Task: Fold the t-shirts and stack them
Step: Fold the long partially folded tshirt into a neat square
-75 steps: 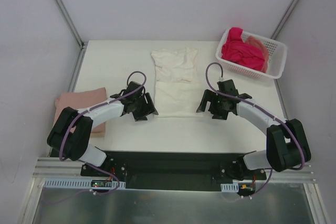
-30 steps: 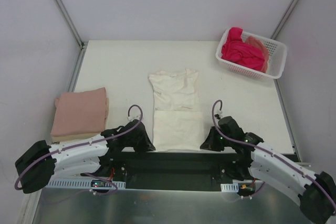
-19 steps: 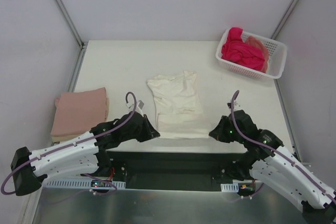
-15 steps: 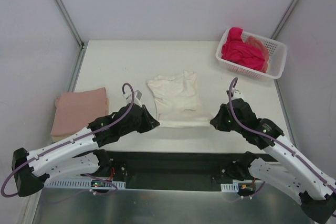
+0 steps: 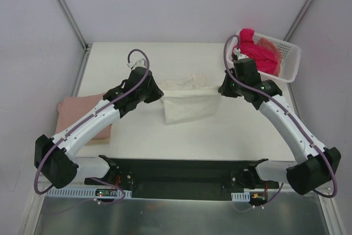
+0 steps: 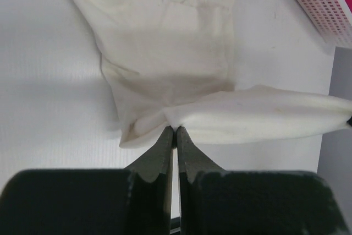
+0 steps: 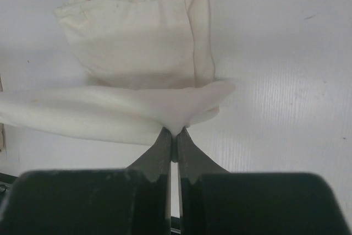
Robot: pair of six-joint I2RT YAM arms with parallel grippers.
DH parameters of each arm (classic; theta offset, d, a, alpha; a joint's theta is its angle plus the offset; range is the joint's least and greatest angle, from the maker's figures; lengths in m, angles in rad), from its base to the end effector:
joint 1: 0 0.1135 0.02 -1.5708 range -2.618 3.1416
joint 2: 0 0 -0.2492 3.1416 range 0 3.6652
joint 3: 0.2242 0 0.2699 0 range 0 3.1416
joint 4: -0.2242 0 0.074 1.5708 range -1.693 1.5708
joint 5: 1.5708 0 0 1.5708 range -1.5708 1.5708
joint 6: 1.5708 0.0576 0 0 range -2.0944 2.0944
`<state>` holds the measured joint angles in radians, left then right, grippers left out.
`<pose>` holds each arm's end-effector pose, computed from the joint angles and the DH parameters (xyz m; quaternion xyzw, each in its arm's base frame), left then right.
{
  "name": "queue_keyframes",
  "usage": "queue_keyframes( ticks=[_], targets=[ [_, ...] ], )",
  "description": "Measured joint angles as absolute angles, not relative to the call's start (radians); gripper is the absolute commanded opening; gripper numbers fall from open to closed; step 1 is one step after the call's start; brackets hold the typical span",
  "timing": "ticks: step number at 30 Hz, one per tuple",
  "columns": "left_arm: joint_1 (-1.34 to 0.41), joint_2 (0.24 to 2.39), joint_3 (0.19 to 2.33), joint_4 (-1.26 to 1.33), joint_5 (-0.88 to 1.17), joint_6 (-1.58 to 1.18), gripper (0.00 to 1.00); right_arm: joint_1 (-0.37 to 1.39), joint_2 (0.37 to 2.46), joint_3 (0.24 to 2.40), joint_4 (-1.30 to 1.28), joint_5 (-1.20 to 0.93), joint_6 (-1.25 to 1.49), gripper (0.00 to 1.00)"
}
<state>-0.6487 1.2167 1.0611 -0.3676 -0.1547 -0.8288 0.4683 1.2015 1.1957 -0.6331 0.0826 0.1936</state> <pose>0.2574 -0.1840 0.3003 -0.1161 0.8564 -0.2863 0.4137 0.2690 0.1307 0.3260 -0.1038 0.8868 0.1110 0.4365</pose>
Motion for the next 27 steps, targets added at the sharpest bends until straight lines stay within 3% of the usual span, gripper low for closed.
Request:
queue_keyframes(
  ticks=[13, 22, 24, 25, 27],
  targets=[
    [-0.444, 1.52, 1.279, -0.372, -0.043, -0.749, 0.0, 0.245, 1.629, 1.401, -0.527, -0.32, 0.183, 0.01],
    [-0.365, 1.771, 1.427, -0.373, 0.004, -0.714, 0.0, 0.186, 1.951, 1.64, -0.496, -0.461, 0.219, 0.04],
    [-0.35, 1.823, 1.463, -0.372, 0.021, -0.711, 0.09, 0.178, 2.02, 1.687, -0.495, -0.479, 0.229, 0.18],
    [-0.344, 1.848, 1.478, -0.372, 0.027, -0.71, 0.26, 0.175, 2.044, 1.703, -0.494, -0.485, 0.235, 0.23],
    [-0.332, 1.885, 1.499, -0.374, 0.028, -0.701, 0.46, 0.171, 2.109, 1.753, -0.501, -0.499, 0.242, 0.37]
  ],
)
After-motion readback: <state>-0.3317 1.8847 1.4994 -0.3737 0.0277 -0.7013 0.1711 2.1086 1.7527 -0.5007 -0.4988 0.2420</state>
